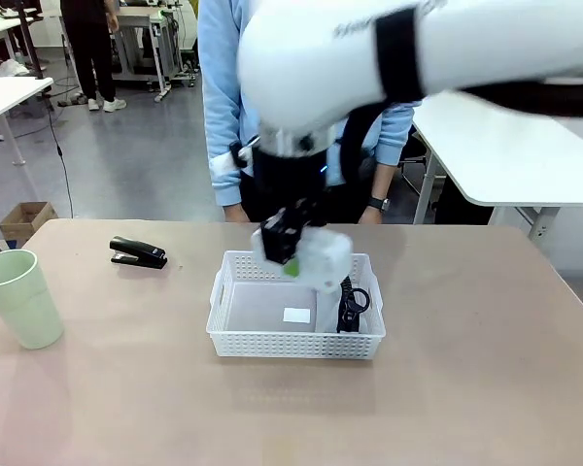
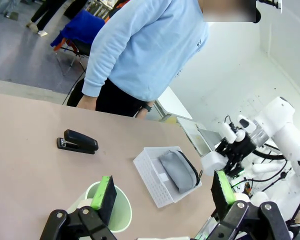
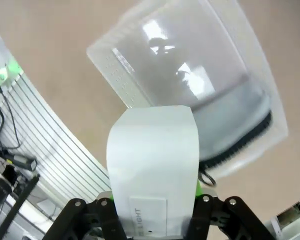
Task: Efficiently arrange items inside the basket to fit them all.
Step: Pick up the Digital clock and place it inside the Organizing basket, then pick up the Stapler and place it inside the Organizing basket.
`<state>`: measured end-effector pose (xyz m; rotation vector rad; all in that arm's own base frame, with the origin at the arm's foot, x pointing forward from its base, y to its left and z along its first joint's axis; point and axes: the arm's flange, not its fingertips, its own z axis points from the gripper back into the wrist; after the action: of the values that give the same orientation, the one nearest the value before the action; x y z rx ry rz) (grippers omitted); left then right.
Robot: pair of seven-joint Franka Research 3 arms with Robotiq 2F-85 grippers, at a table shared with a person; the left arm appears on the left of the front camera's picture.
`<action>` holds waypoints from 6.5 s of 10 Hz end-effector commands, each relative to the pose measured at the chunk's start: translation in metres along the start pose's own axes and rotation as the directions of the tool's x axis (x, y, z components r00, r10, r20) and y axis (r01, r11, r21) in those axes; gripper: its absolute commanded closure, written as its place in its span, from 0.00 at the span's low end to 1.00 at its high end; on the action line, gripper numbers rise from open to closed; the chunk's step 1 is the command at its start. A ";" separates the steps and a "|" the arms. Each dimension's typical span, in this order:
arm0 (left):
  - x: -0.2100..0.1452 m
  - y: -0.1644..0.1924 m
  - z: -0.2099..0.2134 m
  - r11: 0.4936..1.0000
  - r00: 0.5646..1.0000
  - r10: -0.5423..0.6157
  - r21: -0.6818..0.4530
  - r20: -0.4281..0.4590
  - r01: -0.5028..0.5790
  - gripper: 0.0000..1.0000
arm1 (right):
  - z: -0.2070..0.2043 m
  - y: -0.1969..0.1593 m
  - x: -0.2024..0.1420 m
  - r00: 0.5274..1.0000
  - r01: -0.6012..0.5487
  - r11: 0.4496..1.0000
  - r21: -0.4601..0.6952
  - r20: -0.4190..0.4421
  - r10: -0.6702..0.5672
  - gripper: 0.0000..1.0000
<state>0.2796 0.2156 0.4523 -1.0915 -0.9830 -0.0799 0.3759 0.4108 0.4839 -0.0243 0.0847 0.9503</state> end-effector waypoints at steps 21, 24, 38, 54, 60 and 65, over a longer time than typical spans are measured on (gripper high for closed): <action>0.001 0.000 -0.001 1.000 1.000 -0.017 -0.012 0.020 0.017 0.00 | -0.148 -0.051 0.070 0.997 -0.037 0.999 0.027 0.065 0.035 0.46; 0.001 0.000 -0.001 1.000 1.000 -0.017 -0.012 0.020 0.017 0.00 | -0.151 -0.054 0.072 0.998 -0.035 0.999 0.033 0.059 0.033 0.46; 0.001 0.000 -0.001 1.000 1.000 -0.017 -0.012 0.020 0.017 0.00 | -0.054 -0.108 -0.059 0.945 0.043 0.942 0.332 0.293 -0.146 0.00; 0.001 0.000 -0.001 1.000 1.000 -0.017 -0.012 0.020 0.017 0.00 | -0.104 -0.242 -0.457 0.485 0.055 0.441 0.896 0.362 -0.796 0.00; 0.001 0.000 -0.001 1.000 1.000 -0.017 -0.012 0.020 0.017 0.00 | -0.104 -0.242 -0.457 0.485 0.055 0.441 0.896 0.362 -0.796 0.00; 0.022 -0.020 0.016 0.999 0.999 -0.050 0.003 -0.019 0.050 0.00 | -0.104 -0.242 -0.457 0.485 0.055 0.441 0.896 0.362 -0.796 0.00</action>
<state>0.2792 0.2182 0.4602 -1.0782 -0.9906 -0.0946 0.3036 -0.1045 0.4145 1.1961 -0.2947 0.1343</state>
